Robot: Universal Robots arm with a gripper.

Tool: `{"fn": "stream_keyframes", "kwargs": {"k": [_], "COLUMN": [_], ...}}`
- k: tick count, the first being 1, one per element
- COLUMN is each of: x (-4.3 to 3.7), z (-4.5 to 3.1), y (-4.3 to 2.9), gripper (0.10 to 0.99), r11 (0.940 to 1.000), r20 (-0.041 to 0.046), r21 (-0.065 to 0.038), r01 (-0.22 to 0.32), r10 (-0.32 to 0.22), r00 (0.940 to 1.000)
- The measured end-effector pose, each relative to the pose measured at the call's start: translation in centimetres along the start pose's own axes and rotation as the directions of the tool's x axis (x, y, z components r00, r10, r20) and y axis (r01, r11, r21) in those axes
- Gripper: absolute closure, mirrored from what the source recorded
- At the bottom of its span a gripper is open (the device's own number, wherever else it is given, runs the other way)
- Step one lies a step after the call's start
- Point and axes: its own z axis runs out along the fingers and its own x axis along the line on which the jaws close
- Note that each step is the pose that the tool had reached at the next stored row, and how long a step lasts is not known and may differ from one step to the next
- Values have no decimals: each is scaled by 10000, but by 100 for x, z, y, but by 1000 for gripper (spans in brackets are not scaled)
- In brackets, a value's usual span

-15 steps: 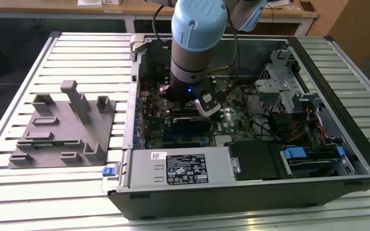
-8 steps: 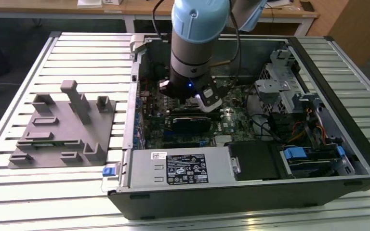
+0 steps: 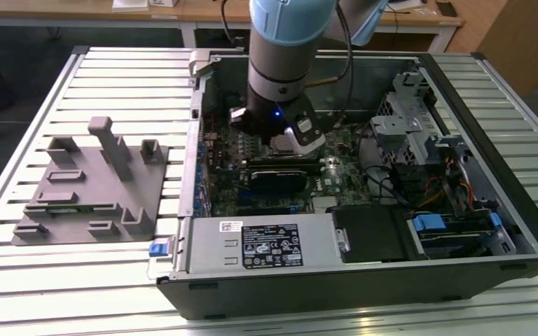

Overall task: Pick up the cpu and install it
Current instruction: 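Install the second cpu locking lever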

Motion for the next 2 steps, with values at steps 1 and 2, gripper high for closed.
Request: {"fn": "stream_keyframes", "kwargs": {"k": [1,2], "x": [0,0], "z": [-15,-17], "y": [5,6], "gripper": [980,980], "r11": [10000,10000], "r20": [0,1], "r21": [-1,-2], "r01": [0,0], "r10": [0,0], "r00": [10000,10000]}}
